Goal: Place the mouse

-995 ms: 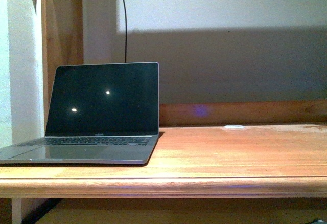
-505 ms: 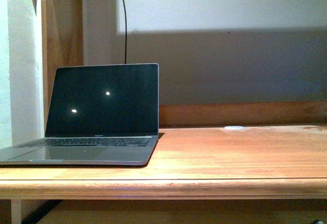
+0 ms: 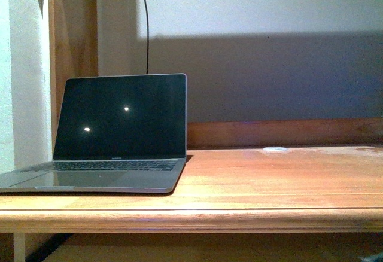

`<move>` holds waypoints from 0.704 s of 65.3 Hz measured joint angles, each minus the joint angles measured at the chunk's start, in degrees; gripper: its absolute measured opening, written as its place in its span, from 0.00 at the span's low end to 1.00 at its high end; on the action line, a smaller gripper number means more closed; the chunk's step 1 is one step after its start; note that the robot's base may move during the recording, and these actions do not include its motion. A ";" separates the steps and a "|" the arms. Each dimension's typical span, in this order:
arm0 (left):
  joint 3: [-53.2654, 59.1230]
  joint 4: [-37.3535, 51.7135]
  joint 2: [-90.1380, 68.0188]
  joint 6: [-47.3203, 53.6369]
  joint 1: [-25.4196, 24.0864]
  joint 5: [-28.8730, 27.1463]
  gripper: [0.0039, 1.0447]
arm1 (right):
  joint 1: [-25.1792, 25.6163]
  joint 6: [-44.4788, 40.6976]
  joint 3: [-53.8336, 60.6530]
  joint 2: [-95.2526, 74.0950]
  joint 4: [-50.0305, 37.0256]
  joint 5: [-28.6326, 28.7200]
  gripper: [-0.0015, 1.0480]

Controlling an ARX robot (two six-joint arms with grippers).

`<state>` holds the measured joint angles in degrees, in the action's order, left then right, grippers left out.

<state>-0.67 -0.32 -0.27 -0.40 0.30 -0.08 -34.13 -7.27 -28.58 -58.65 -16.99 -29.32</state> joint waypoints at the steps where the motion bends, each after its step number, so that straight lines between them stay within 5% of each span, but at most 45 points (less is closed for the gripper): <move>1: -0.02 0.00 0.00 0.00 0.00 0.00 0.93 | 0.22 0.09 -0.52 -1.03 -0.04 -0.02 0.93; 46: -0.02 0.00 0.02 0.00 0.00 0.00 0.93 | 6.12 4.90 -7.06 -11.65 8.72 3.04 0.93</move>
<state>-0.69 -0.32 -0.25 -0.40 0.30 -0.08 -28.01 -2.37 -35.64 -70.30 -8.27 -26.28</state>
